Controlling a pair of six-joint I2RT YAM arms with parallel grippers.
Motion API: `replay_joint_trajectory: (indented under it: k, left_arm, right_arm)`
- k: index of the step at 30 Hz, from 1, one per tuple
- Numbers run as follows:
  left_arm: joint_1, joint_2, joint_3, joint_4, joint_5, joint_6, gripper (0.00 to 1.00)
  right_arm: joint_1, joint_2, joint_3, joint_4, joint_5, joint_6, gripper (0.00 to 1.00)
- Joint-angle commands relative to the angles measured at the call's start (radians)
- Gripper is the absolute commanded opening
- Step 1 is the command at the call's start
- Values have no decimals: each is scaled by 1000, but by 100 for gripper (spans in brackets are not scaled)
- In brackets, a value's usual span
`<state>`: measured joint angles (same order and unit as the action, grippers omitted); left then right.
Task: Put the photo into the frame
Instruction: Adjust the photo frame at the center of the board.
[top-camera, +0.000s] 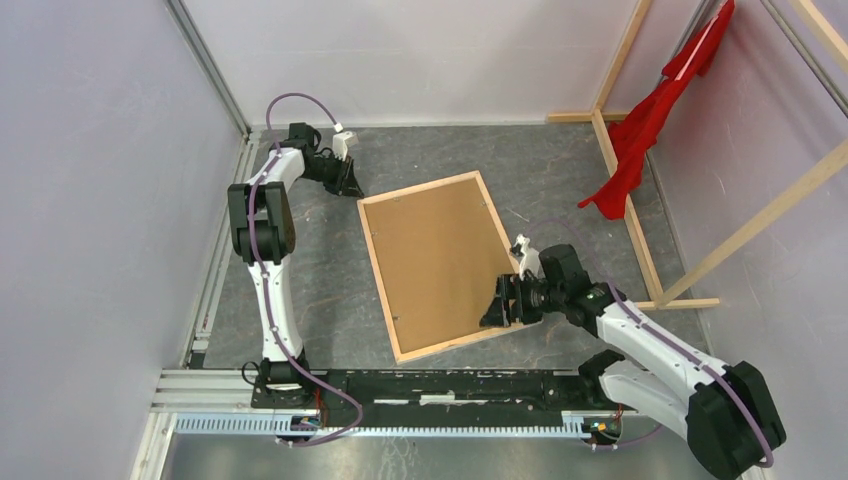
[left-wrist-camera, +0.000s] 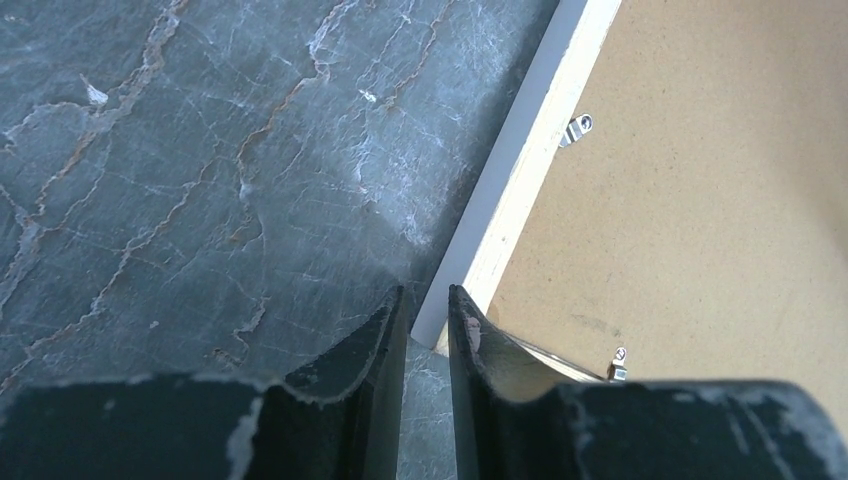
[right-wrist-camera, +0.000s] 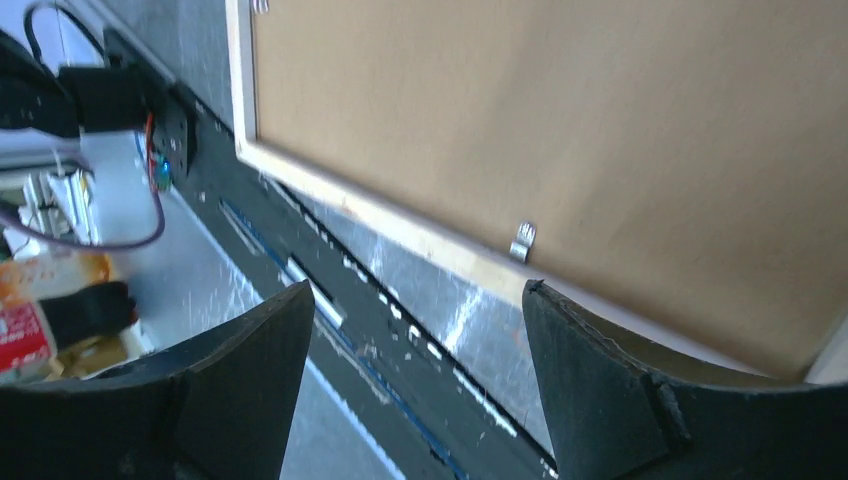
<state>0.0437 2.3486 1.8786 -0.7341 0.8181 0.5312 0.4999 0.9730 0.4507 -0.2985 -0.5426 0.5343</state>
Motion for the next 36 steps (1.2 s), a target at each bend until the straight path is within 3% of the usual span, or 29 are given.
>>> replay_joint_trajectory:
  k: [1, 9, 16, 22, 28, 36]
  left_arm:
    - [-6, 38, 21, 14, -22, -10, 29]
    - [-26, 20, -30, 13, -32, 18, 29]
    - [-32, -2, -71, -77, -41, 111, 23]
    - [-32, -73, -174, -239, -50, 323, 19]
    - [-32, -188, -370, -380, -112, 541, 18]
    - [-30, -280, -545, -554, -119, 746, 16]
  right_arm:
    - [0, -18, -62, -96, -131, -24, 82]
    - [0, 102, -108, -86, -59, -109, 81]
    - [-29, 190, 13, 19, 109, -79, 81]
    - [-90, 338, 172, 62, 198, -105, 79]
    - [-133, 475, 284, 109, 233, -128, 78]
    - [-167, 562, 418, 92, 343, -156, 76]
